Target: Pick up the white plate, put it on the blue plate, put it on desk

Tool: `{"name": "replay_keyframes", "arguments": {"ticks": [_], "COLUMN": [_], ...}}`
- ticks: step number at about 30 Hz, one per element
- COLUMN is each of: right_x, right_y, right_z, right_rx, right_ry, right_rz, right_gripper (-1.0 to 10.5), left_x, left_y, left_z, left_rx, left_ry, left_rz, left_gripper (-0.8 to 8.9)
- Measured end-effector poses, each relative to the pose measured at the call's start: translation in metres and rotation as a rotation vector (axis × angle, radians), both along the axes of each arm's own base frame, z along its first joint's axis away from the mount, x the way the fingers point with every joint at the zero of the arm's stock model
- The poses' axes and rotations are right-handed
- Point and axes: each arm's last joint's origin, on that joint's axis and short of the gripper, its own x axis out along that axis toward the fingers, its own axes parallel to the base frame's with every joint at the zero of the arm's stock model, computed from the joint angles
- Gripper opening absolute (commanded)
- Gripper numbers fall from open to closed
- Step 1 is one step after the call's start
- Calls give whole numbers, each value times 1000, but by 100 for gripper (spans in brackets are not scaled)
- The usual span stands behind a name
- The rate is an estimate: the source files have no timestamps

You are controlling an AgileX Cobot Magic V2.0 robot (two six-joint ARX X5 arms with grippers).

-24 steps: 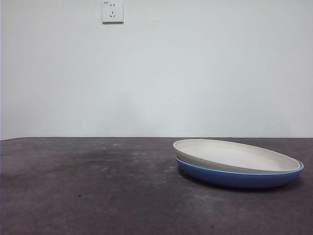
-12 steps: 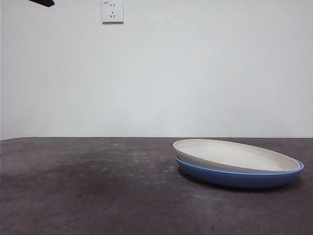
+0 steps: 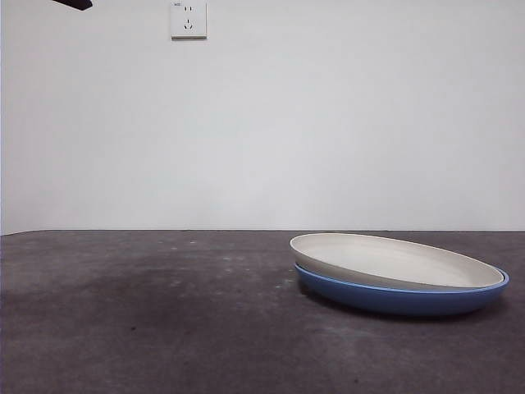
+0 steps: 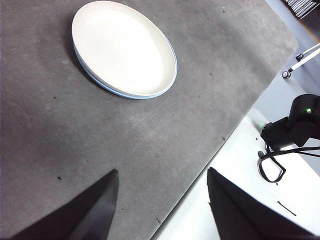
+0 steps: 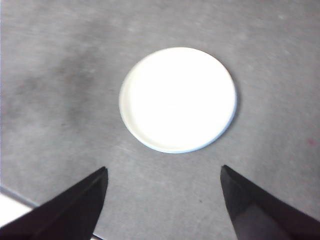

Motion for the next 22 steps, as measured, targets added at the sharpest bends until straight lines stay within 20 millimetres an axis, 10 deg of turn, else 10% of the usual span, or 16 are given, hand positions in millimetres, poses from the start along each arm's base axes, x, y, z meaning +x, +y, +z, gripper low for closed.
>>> {"name": "replay_keyframes", "arguments": {"ticks": [22], "right_x": [169], "right_y": [15], "right_z": [-91], "right_rx": [-102], "right_ry": [343], "right_rz": [-88], "right_gripper": [362], "left_x": [0], "left_y": [0], "left_z": [0], "left_rx": [4], "left_ry": [-11], "left_rz": [-9], "left_gripper": [280]}}
